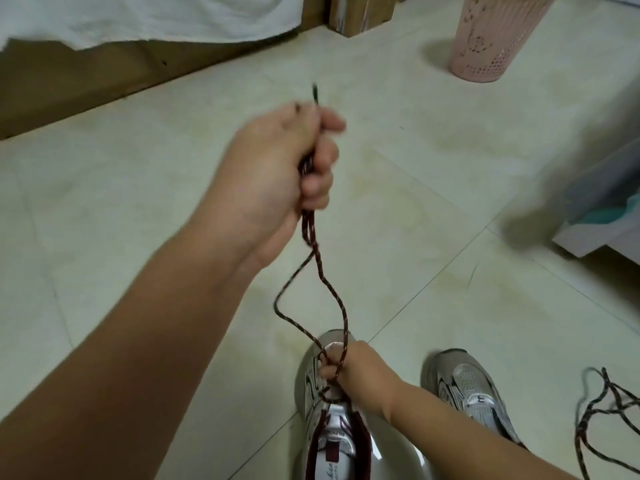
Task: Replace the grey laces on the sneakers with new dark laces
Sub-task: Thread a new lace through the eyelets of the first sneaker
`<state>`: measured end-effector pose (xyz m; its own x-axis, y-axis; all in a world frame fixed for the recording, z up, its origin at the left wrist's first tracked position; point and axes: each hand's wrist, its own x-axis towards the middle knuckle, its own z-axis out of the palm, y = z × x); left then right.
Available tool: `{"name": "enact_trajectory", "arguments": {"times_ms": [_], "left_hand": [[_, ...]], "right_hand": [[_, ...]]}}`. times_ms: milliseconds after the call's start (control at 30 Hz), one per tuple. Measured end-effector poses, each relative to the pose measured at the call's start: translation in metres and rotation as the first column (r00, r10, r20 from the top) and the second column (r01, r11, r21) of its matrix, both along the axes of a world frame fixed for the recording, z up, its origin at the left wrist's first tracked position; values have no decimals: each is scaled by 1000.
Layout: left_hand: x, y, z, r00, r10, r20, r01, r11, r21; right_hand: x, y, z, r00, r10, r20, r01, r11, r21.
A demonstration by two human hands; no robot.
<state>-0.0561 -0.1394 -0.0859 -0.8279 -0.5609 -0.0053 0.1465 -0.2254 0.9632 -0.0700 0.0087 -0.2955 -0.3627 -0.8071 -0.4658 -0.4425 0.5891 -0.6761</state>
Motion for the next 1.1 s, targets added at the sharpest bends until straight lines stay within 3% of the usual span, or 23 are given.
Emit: {"name": "enact_trajectory", "arguments": {"times_ms": [100, 200, 267, 333, 467, 600, 733, 800, 967, 1100], "left_hand": [[7, 7, -59, 942, -45, 333, 77, 994, -84], [24, 7, -120, 758, -133, 639, 312, 934, -176], [40, 15, -149, 665, -186, 724, 473, 855, -215], [54, 25, -168, 626, -227, 746, 594, 759, -267], [74, 34, -181, 615, -323, 719, 678, 683, -273], [80, 31, -194, 546, -250, 799, 758, 553, -345], [70, 26, -180, 624, -207, 754, 636, 695, -335], [64, 24, -168, 613, -249, 750, 644, 707, -292], [60, 29, -154, 573, -369, 731, 693, 695, -192], [60, 29, -156, 541, -351, 764, 724, 657, -211]], "right_hand": [[-2, -3, 9, 975, -118, 187, 129, 990, -48], [-8, -2, 5, 950, -142, 279, 170, 982, -79], [-7, 2, -1, 934, -146, 326, 184, 979, -91], [-6, 7, -4, 913, -153, 377, 199, 976, -86], [-8, 13, -1, 850, -252, 464, 330, 939, -95], [-6, 18, -6, 849, -306, 430, 374, 924, -81], [1, 24, -10, 984, -69, 162, 80, 995, -63], [5, 26, -9, 997, 33, 63, -28, 997, -67], [5, 28, -2, 998, 69, 11, -68, 995, -75], [8, 22, 4, 994, 99, 42, -97, 994, -53]]}}
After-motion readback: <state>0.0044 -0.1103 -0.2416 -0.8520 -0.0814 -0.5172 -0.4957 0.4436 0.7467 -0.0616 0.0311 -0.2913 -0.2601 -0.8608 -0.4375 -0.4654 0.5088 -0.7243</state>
